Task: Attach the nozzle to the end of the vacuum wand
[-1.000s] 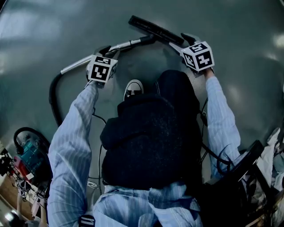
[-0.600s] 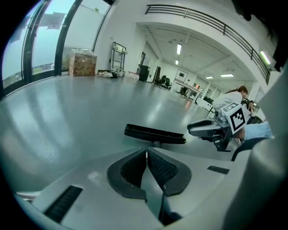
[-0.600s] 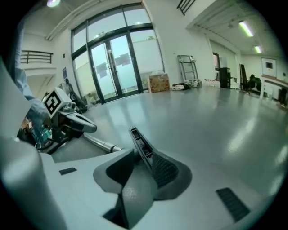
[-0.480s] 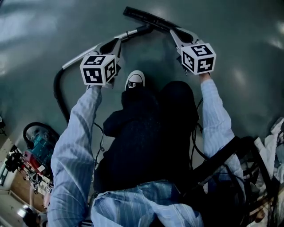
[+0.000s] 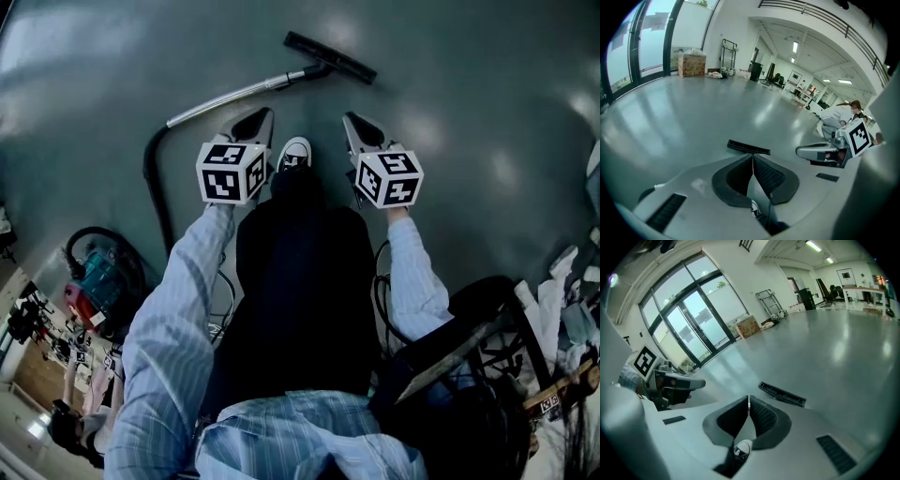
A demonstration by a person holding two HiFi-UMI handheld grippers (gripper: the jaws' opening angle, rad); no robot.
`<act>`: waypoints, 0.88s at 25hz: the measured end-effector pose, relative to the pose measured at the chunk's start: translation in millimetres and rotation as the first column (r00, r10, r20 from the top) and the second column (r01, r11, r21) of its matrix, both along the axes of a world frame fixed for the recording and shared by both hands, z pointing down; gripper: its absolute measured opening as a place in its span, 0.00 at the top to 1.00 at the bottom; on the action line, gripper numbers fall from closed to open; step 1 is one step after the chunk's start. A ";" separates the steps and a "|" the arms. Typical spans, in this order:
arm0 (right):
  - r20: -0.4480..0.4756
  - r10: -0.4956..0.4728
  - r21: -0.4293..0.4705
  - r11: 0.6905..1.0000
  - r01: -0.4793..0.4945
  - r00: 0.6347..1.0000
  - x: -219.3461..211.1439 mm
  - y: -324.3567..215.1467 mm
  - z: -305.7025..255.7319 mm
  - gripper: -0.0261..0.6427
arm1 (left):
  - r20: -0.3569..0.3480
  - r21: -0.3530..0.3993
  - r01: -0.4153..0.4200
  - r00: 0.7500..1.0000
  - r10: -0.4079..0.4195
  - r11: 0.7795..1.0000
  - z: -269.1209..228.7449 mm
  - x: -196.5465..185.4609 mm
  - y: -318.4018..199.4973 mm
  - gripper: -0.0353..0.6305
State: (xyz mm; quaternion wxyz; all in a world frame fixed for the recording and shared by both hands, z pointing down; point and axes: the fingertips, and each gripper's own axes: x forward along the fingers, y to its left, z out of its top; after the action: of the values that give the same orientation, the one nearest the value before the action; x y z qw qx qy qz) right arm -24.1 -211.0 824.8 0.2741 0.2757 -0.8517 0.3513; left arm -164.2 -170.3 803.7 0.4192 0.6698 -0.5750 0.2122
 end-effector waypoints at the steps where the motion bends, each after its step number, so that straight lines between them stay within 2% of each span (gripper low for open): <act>1: -0.018 -0.010 -0.008 1.000 0.010 1.000 2.5 9.0 -20.6 0.93 | -0.004 -0.001 0.009 1.000 -0.009 1.000 -24.2 0.1 5.6 0.93; 4: -0.059 -0.057 0.014 0.998 0.058 0.997 5.3 22.5 -96.0 0.93 | 0.006 0.004 -0.001 1.000 0.001 1.000 -98.4 0.7 19.8 0.93; 8: -0.071 -0.078 0.070 0.994 0.083 0.994 10.1 9.3 -209.3 0.93 | 0.008 0.043 -0.039 0.999 0.038 0.998 -198.8 11.3 22.6 0.93; 11: -0.071 -0.073 0.095 0.992 0.079 0.995 13.4 6.0 -285.9 0.93 | -0.018 0.058 -0.017 1.000 0.018 0.998 -267.1 21.8 30.4 0.93; 17: -0.024 0.000 0.094 0.996 0.002 1.000 11.0 16.8 -399.1 0.93 | -0.102 0.087 0.053 0.994 -0.044 0.995 -366.9 41.6 47.6 0.93; 22: 0.023 0.021 0.117 0.993 -0.024 1.000 26.7 47.9 -474.7 0.93 | -0.139 0.145 0.068 0.989 -0.048 0.987 -440.4 68.4 69.0 0.93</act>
State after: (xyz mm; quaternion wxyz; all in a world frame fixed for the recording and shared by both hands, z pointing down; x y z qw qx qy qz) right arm 2.6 -163.1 350.2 0.2444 0.2973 -0.8706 0.3067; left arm -95.8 -101.3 363.4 0.4119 0.6950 -0.5789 0.1105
